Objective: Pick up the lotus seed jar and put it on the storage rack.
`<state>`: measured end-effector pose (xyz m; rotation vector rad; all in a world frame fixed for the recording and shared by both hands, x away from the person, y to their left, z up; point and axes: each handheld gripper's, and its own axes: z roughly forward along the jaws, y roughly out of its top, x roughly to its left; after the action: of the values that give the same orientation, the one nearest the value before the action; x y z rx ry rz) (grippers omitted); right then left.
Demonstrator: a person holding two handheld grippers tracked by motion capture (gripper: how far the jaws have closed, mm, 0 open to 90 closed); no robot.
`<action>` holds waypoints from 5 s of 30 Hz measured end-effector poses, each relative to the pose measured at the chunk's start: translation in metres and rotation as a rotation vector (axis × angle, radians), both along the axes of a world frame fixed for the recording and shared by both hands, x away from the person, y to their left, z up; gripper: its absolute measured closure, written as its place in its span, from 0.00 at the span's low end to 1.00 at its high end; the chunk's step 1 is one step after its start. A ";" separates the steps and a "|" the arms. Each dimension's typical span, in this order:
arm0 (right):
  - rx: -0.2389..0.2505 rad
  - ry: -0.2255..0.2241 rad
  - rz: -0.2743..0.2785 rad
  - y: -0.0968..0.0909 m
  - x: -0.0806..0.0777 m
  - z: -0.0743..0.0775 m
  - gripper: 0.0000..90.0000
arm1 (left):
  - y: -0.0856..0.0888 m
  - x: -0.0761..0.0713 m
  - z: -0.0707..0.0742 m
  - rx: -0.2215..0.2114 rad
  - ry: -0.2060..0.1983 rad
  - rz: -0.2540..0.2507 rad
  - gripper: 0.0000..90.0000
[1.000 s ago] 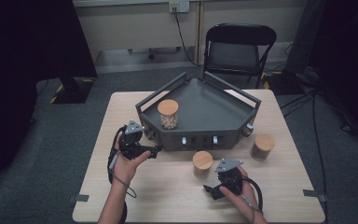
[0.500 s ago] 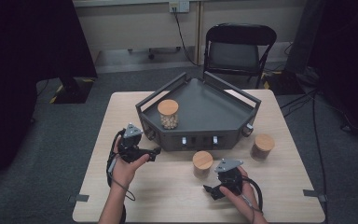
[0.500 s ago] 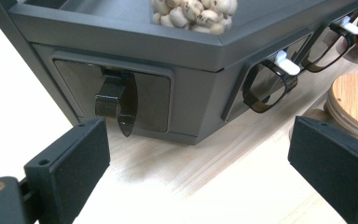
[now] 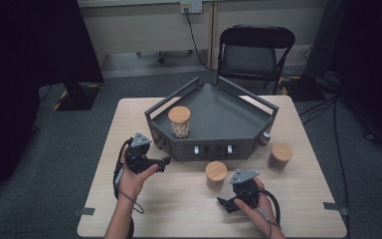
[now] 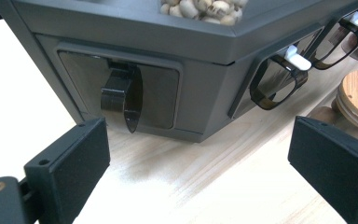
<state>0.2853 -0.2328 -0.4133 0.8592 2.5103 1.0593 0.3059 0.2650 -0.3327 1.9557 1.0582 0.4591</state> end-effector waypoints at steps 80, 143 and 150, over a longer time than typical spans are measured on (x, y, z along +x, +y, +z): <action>0.000 0.001 0.000 0.000 0.000 0.000 0.00 | 0.017 -0.020 -0.075 0.031 0.085 0.024 0.06; -0.001 0.002 0.000 0.000 0.000 0.000 0.00 | 0.021 -0.038 -0.086 0.131 0.069 0.014 0.00; -0.001 0.002 0.000 0.000 0.000 0.000 0.00 | 0.022 -0.032 -0.086 0.131 0.068 0.011 0.00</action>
<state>0.2855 -0.2325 -0.4128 0.8610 2.5123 1.0570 0.2738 0.2868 -0.4187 2.0945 1.1062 0.4819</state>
